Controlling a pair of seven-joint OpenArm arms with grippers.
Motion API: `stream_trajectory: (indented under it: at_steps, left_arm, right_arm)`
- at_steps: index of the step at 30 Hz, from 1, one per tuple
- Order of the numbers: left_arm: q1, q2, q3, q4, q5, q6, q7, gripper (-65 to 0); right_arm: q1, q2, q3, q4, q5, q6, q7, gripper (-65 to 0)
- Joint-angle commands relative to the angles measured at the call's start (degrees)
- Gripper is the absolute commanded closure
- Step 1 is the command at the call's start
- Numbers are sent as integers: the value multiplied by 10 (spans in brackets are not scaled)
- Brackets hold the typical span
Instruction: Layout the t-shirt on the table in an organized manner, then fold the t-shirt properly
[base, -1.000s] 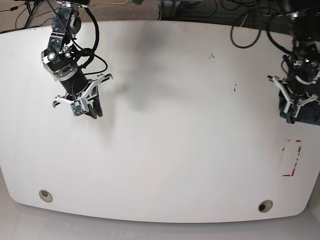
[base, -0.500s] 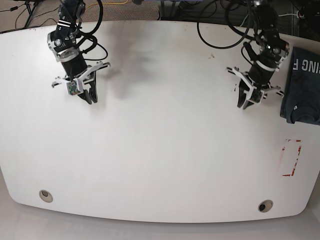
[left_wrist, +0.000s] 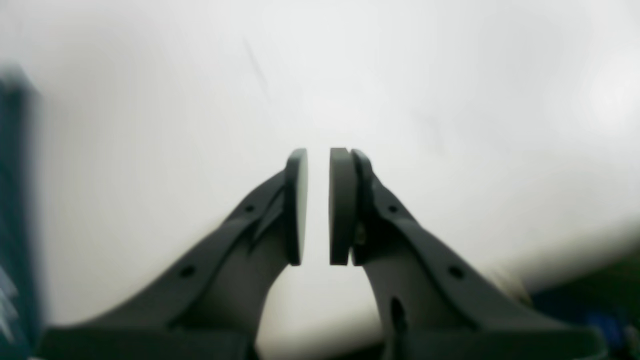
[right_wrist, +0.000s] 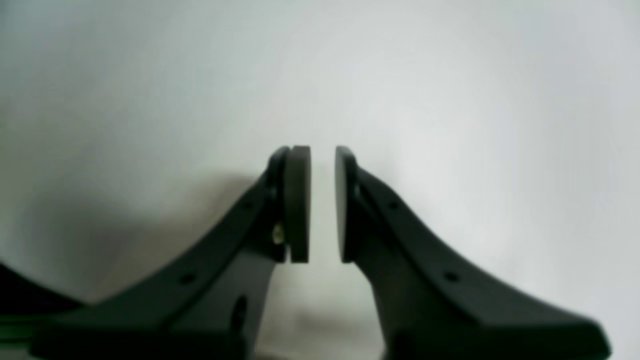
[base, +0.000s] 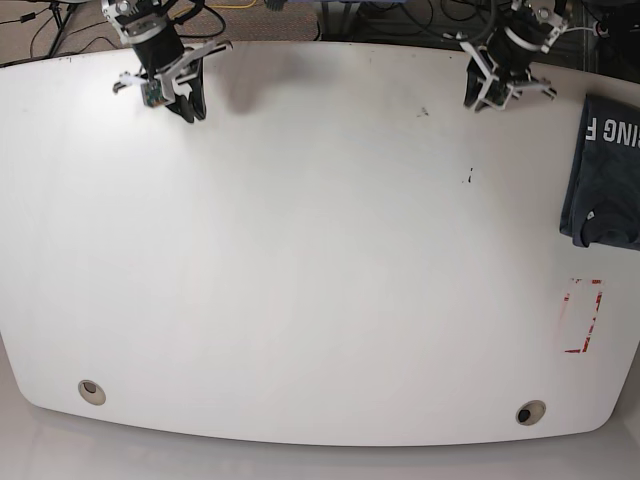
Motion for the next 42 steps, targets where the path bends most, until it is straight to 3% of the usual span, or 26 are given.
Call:
stream_trajectory:
  at_steps: [1,8,13,18,25,32,42]
  left_arm:
    - [48,15,-3,20,-9,2,-19,-68]
    - [147,21,-10,15,-14,-1,-19,-68]
    - [207,17,-11,-14,-59,-1,-19,-68]
    - [209,-22,-5,-104,-87,2,-19,-68]
    - [85,-57,38,-315,-86,4,-21,-68]
    - [-42,-58,57,-506,-85,7,-23,-68]
    - [-175,-70,138,-683,-85,99,-23,-68]
  right_arm:
    - [-52,5,5,12,36,0,15,-79]
    - [-150,5,3,10,79,0,17,-79]
    - [-215,4,0,-11,90,1,18,-79]
    - [-213,8,-29,-85,83,1,18,-79]
    - [-147,36,-88,-257,62,-2,24,-79]
    - [-48,34,-92,-440,10,-4,102,-79]
    - [67,33,-91,-630,-50,-20,142,-79]
